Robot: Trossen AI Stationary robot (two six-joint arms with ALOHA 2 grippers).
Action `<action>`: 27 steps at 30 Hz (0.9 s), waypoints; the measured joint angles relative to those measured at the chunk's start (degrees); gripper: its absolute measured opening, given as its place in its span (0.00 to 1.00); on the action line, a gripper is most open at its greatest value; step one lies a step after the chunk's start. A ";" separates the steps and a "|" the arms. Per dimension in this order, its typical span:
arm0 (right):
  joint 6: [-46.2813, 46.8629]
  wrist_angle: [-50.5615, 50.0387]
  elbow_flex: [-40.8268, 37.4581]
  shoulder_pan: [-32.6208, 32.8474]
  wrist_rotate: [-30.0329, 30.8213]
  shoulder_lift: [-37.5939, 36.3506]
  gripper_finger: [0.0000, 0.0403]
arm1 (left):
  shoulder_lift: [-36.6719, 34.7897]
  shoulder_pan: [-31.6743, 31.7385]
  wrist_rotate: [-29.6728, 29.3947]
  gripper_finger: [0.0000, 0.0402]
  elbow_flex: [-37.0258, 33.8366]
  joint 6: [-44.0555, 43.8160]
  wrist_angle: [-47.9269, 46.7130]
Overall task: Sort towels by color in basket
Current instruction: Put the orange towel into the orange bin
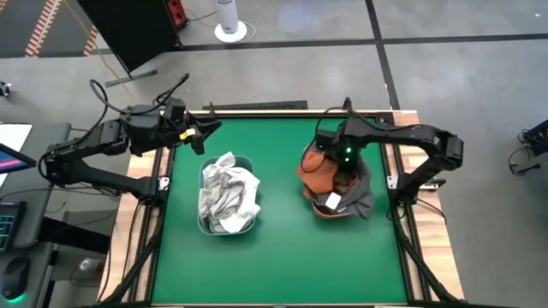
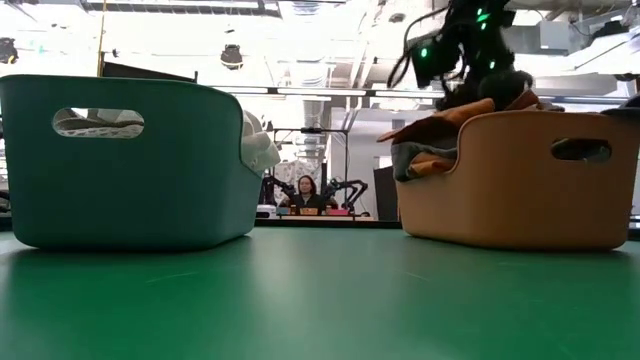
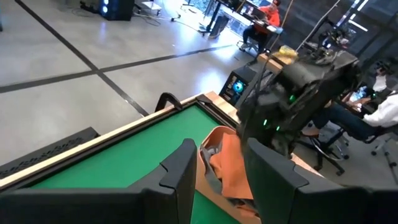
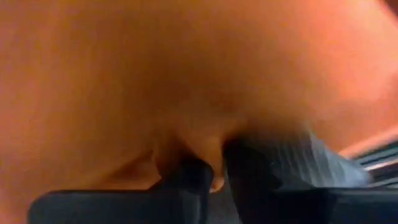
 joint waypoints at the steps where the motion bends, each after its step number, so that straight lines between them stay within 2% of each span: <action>1: -0.74 -0.92 1.05 -0.42 0.06 -0.85 0.23 | 0.00 0.00 -0.01 0.31 0.00 0.19 0.00; 8: -3.01 -8.33 11.75 -3.22 1.57 -4.81 0.37 | 0.00 0.00 -0.03 0.31 0.00 0.37 0.00; 14: -1.95 -7.30 22.23 -3.45 1.53 -6.59 0.48 | 0.00 0.00 -0.05 0.31 0.00 0.33 0.02; 20: -7.74 6.61 24.73 2.48 0.90 -6.04 0.52 | 0.00 0.00 -0.10 0.31 0.00 0.24 0.04; 22: -9.81 12.16 24.73 4.86 -1.08 -5.00 0.51 | 0.00 0.00 -0.11 0.31 0.00 0.22 0.06; 27: -12.65 21.19 24.73 9.39 -3.40 0.53 0.50 | 0.00 0.00 -0.14 0.31 0.00 0.22 -0.12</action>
